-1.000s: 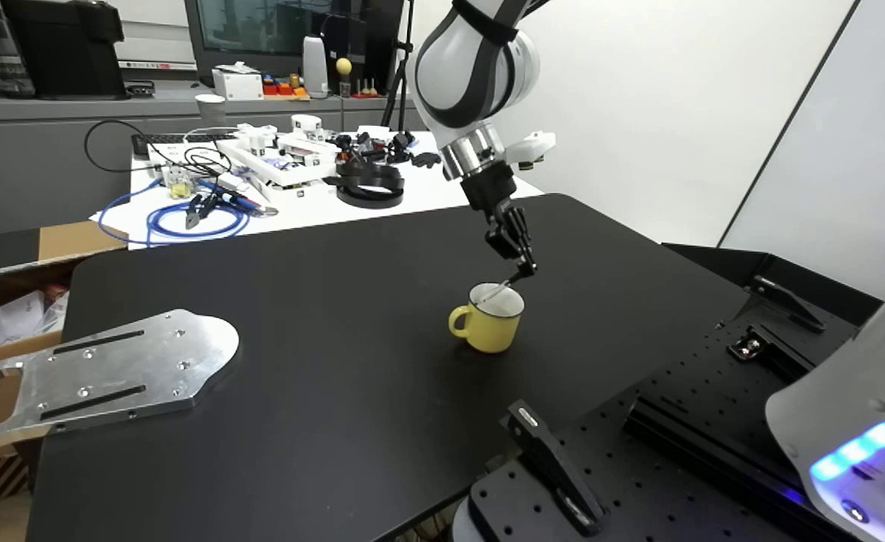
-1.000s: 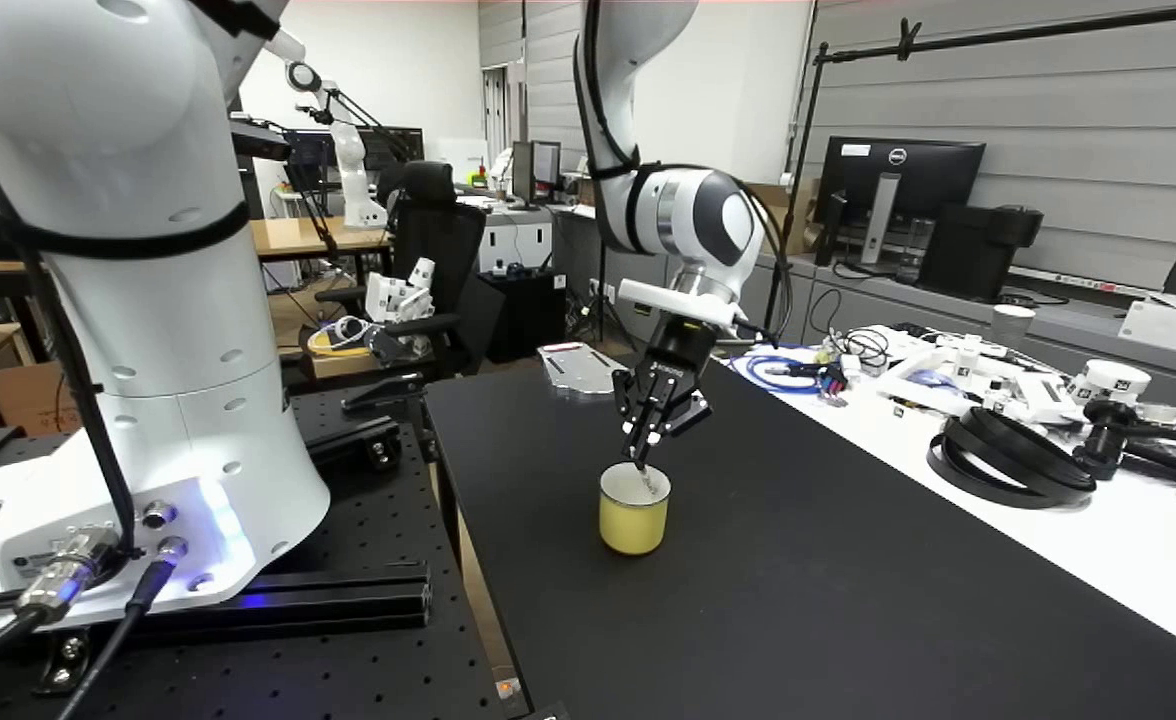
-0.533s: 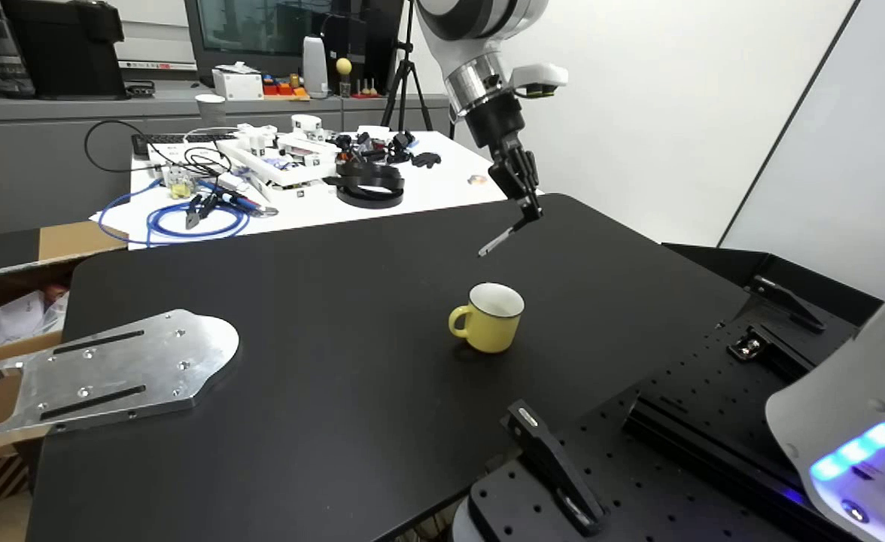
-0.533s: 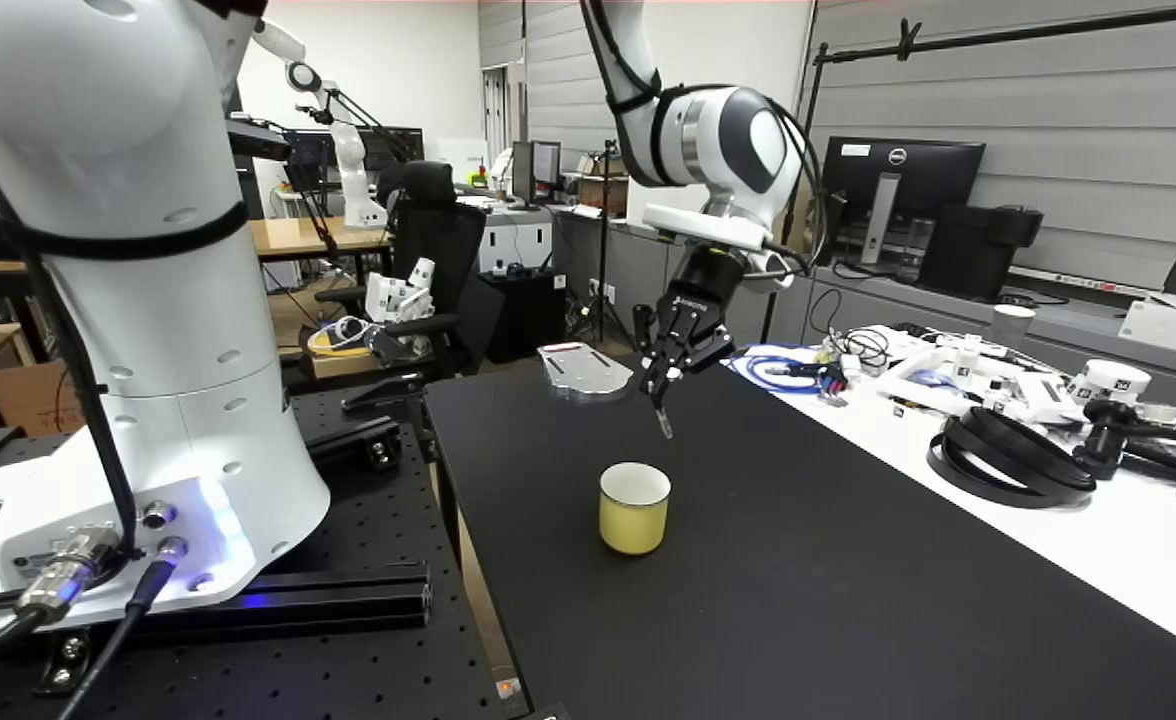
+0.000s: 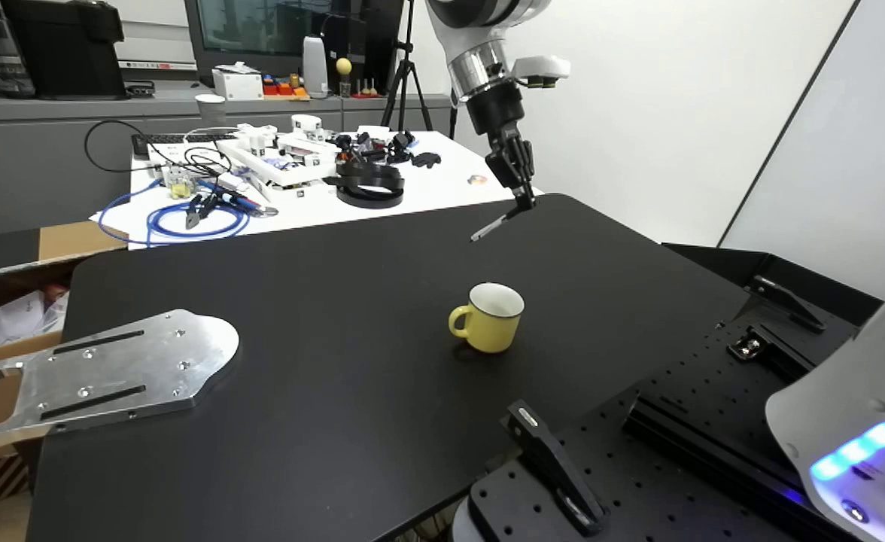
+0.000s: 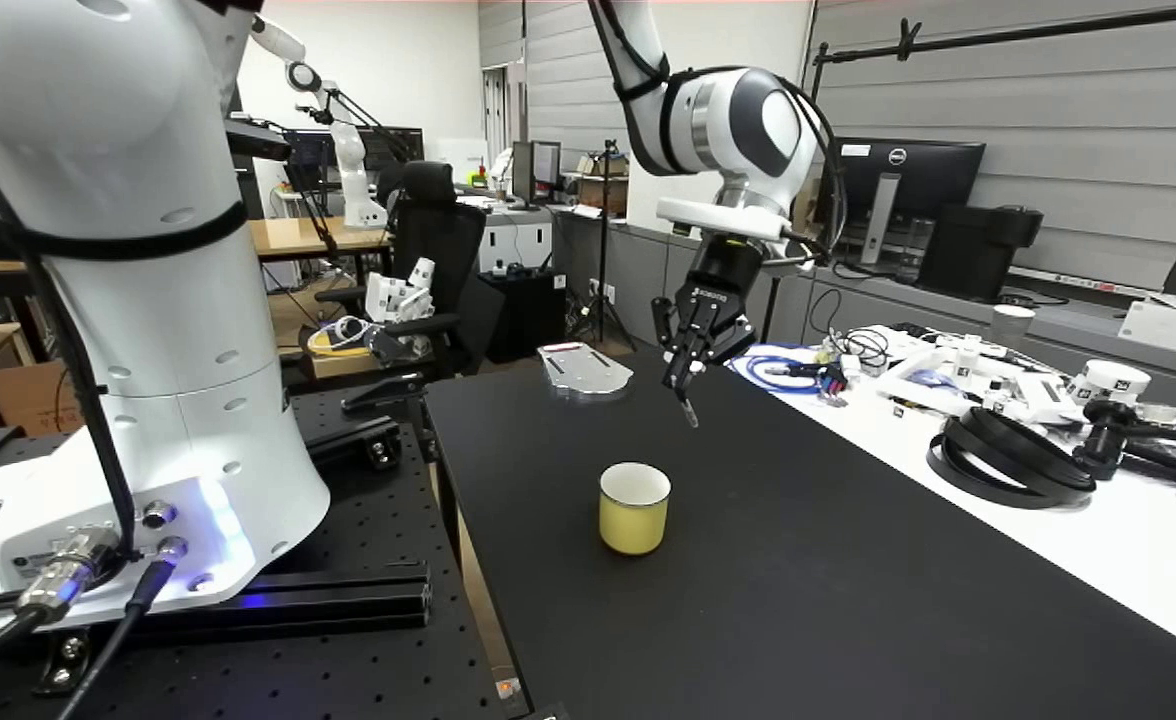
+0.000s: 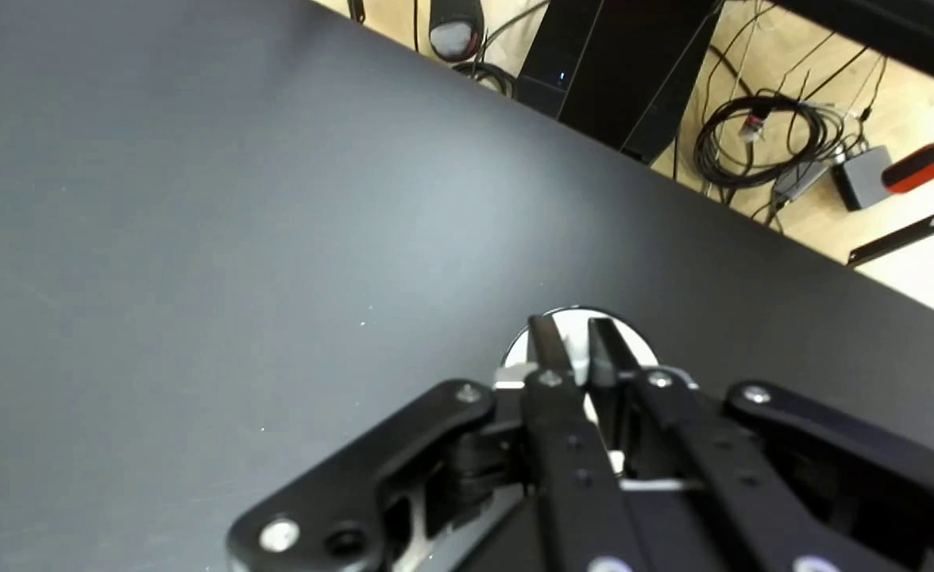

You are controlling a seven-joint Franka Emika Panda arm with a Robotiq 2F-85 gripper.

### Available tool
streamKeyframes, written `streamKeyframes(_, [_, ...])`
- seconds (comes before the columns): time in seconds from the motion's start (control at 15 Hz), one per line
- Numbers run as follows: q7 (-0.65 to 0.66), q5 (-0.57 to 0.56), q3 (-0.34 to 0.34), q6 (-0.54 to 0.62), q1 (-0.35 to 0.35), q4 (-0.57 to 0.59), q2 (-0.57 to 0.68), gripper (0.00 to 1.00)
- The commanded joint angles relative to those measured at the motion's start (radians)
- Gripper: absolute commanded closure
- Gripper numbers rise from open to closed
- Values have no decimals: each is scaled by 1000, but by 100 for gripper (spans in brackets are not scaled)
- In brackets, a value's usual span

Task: Pick the pen from the cup and put it on the table

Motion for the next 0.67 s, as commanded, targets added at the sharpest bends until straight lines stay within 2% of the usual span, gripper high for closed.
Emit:
streamKeyframes(0.0, [109,-50,-35,170,-1,-4,42,97])
streamKeyframes(0.2, [213,-103,-86,340,5,-11,93,97])
streamKeyframes(0.6, [405,-86,-192,623,7,-30,247,97])
